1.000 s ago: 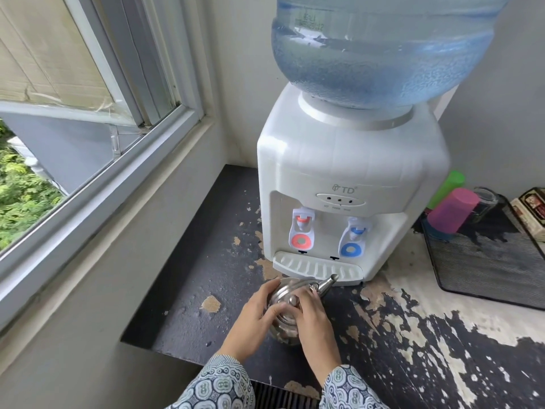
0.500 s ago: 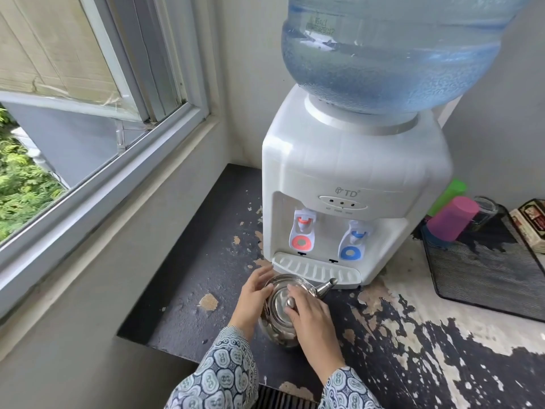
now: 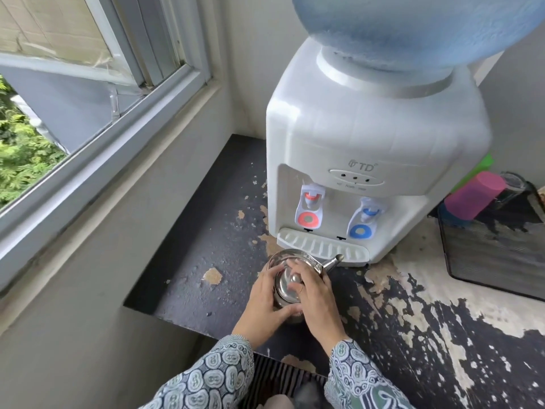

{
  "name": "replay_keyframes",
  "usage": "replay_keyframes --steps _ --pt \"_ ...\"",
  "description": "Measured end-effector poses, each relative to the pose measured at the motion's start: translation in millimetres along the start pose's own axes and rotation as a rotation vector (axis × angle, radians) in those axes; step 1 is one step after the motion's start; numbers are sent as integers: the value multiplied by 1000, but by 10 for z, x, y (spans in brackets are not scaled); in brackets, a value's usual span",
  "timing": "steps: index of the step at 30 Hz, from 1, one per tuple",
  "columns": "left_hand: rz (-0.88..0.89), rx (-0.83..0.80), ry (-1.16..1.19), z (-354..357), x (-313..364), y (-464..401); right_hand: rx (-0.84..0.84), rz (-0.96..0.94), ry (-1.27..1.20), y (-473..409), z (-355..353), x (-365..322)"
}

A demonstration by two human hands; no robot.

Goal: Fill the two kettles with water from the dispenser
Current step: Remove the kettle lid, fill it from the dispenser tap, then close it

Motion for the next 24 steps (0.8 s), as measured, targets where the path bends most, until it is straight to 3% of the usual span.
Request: replay_keyframes --steps 24 --pt "-105 -32 67 63 -69 -29 10 27 -46 -22 -25 -20"
Point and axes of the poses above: each hand's wrist, its own y-axis away from the middle knuckle, its own z-axis out of the palm, x = y × z, the point moved 9 cm from there along -y, towards the middle knuckle, and after that the axes turned 8 degrees about z, right-handed, at the moved point
